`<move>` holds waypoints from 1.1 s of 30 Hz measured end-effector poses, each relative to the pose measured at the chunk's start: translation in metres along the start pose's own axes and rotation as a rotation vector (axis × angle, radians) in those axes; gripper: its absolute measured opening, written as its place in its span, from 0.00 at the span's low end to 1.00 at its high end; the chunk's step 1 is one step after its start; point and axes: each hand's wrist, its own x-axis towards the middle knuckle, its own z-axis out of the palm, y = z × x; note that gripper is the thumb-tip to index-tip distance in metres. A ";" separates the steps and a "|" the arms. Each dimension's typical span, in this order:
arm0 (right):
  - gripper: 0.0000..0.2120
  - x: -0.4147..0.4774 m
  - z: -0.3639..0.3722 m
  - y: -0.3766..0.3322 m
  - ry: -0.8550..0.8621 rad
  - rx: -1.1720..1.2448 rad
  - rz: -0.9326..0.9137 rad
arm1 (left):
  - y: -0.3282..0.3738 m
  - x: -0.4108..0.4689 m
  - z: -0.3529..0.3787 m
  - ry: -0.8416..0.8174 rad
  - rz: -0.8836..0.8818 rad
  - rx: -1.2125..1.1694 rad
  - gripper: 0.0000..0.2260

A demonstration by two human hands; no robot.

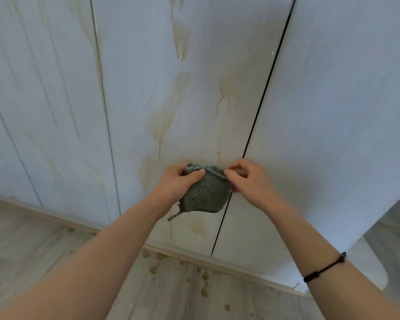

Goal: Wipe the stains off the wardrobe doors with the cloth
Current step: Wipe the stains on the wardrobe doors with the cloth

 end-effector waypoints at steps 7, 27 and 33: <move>0.18 0.014 0.006 -0.024 -0.181 -0.405 -0.193 | 0.005 0.006 0.002 0.061 0.090 0.100 0.10; 0.07 0.043 0.076 -0.067 -0.099 -0.213 -0.375 | 0.031 0.017 -0.047 0.329 0.363 0.609 0.02; 0.08 0.038 0.045 -0.044 0.224 -0.194 -0.385 | 0.035 0.043 -0.028 0.222 0.555 0.577 0.11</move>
